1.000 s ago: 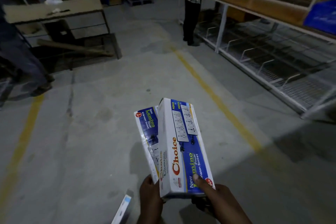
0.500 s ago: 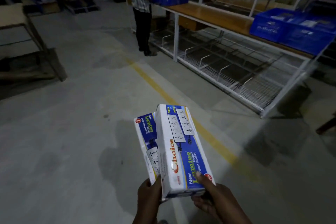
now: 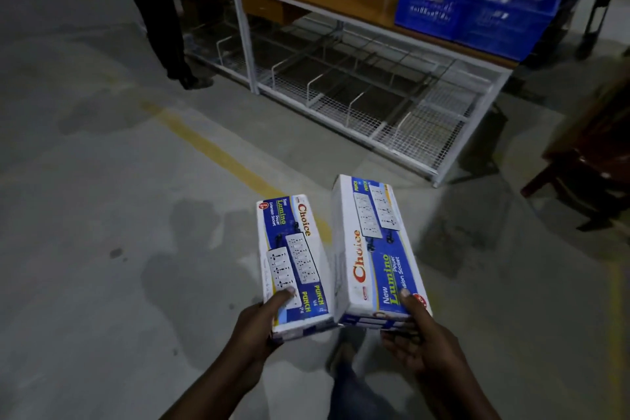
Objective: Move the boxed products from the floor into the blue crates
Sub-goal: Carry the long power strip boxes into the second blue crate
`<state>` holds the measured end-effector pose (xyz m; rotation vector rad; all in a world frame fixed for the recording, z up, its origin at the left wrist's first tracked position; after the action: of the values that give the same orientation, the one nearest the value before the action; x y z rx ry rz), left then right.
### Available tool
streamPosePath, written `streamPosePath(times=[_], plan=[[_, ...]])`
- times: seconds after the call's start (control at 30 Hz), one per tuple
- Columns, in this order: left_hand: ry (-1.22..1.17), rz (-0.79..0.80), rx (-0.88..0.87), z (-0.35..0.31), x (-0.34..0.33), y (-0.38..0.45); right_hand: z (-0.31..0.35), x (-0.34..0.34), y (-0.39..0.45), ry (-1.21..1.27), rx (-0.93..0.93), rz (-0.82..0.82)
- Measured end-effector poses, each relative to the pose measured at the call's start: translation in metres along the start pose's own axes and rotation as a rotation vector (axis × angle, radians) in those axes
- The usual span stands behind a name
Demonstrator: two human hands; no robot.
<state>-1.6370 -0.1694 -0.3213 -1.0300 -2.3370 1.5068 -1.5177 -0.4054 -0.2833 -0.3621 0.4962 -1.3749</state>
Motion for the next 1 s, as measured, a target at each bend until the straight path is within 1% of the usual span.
streamPosePath(times=[0.2,0.33,0.47,0.6,0.73,0.83,0.93,1.0], plan=[[0.044,0.028,0.051,-0.083,-0.078,0.068,0.051,0.019,0.124,0.000,-0.012,-0.090],[0.055,0.055,0.078,-0.132,-0.139,0.102,0.107,0.025,0.201,0.004,-0.011,-0.072],[0.085,0.041,0.053,-0.181,-0.196,0.132,0.165,0.024,0.268,-0.013,0.032,-0.071],[0.120,0.055,0.061,-0.229,-0.245,0.170,0.205,0.021,0.330,0.006,0.020,-0.057],[0.204,0.072,0.030,-0.286,-0.287,0.219,0.234,0.009,0.390,0.067,0.009,-0.074],[0.265,0.093,-0.002,-0.338,-0.320,0.259,0.257,-0.002,0.441,0.103,0.033,-0.130],[0.309,0.138,-0.050,-0.398,-0.355,0.302,0.292,-0.020,0.494,0.161,0.056,-0.172],[0.346,0.178,-0.081,-0.440,-0.380,0.328,0.313,-0.029,0.532,0.156,0.054,-0.229]])
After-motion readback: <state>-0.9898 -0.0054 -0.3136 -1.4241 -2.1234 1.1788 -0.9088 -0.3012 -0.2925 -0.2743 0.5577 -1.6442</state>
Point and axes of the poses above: each hand's wrist, its own y-axis towards the middle knuckle, its own x-axis out of the back of the hand, z = x × y, the point moved 5 cm from there along y, towards the middle knuckle, and after that the axes turned 13 degrees about x, right-handed, at the moved point
